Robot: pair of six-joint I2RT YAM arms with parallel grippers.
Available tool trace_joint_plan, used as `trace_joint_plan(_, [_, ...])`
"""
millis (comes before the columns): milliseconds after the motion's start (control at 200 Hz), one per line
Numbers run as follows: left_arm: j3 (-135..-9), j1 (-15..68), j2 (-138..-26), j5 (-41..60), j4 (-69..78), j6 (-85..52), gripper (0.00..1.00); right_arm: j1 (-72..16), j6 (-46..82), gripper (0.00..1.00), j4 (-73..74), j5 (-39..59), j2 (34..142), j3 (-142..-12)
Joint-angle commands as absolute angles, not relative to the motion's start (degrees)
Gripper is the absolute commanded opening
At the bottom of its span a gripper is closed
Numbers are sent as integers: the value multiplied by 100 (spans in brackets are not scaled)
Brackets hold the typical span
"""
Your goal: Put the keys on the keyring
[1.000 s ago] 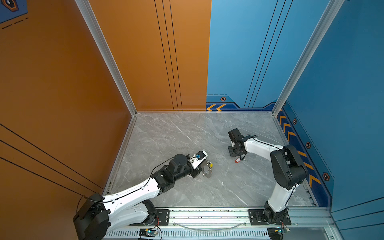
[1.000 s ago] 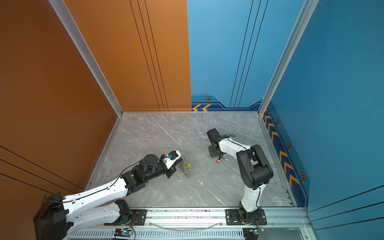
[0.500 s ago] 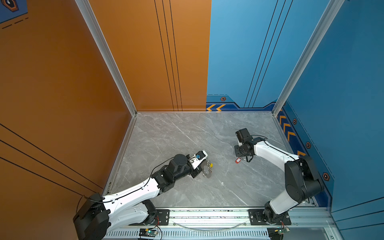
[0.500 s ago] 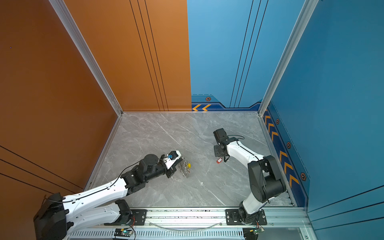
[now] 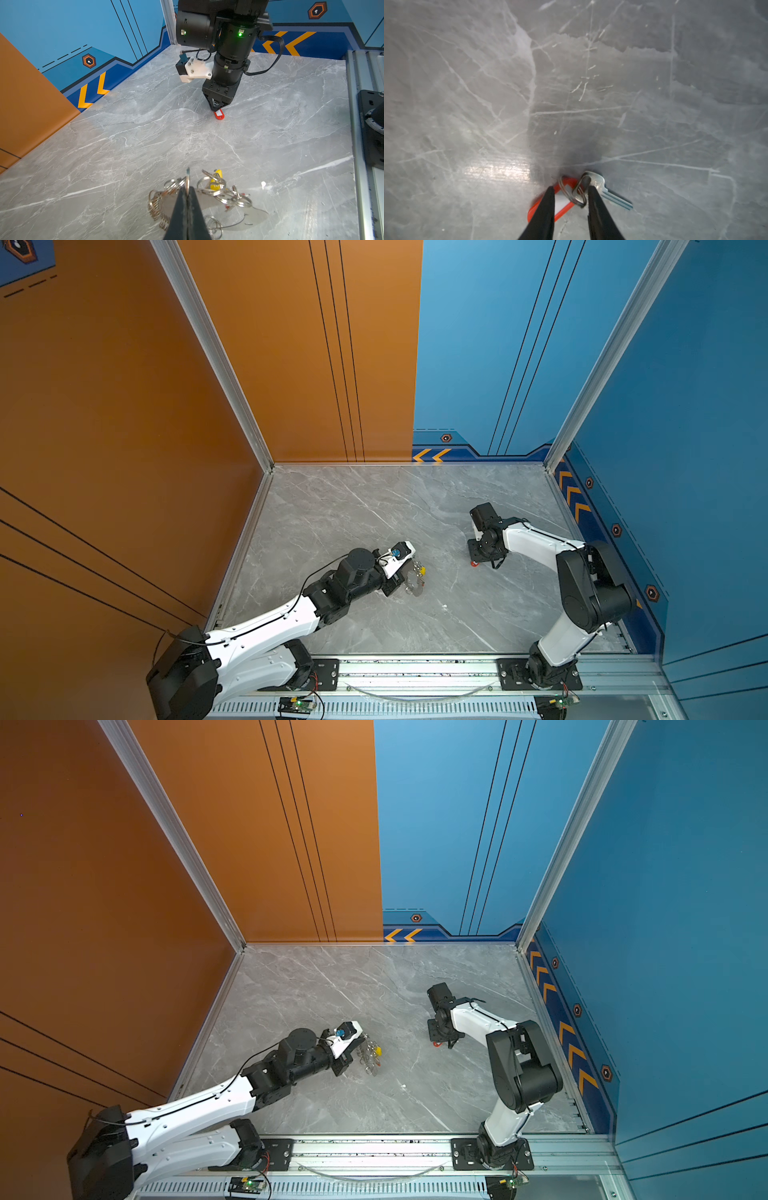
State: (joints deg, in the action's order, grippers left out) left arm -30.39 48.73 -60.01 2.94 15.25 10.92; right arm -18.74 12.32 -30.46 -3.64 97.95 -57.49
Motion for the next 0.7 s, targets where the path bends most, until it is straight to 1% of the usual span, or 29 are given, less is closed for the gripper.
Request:
trace_joint_plan(0, [-3050, 4927, -5985, 159, 1715, 1107, 0, -1914, 1337, 25, -3103, -324, 9888, -5942])
trace_joint_plan(115, [-3062, 4923, -6009, 176, 1713, 1112, 0, -2027, 1388, 18, -3103, -426, 9895, -5990])
trace_joint_plan(275, [-3063, 4928, -6009, 178, 1713, 1112, 0, -2199, 1483, 12, -3107, -503, 9956, -6077])
trace_joint_plan(480, [-3060, 4925, -6008, 181, 1707, 1105, 0, -2472, 1557, 8, -3138, -682, 10093, -6270])
trace_joint_plan(696, [-3065, 4930, -5978, 176, 1708, 1107, 0, -2785, 1396, 9, -3094, -736, 10126, -6411])
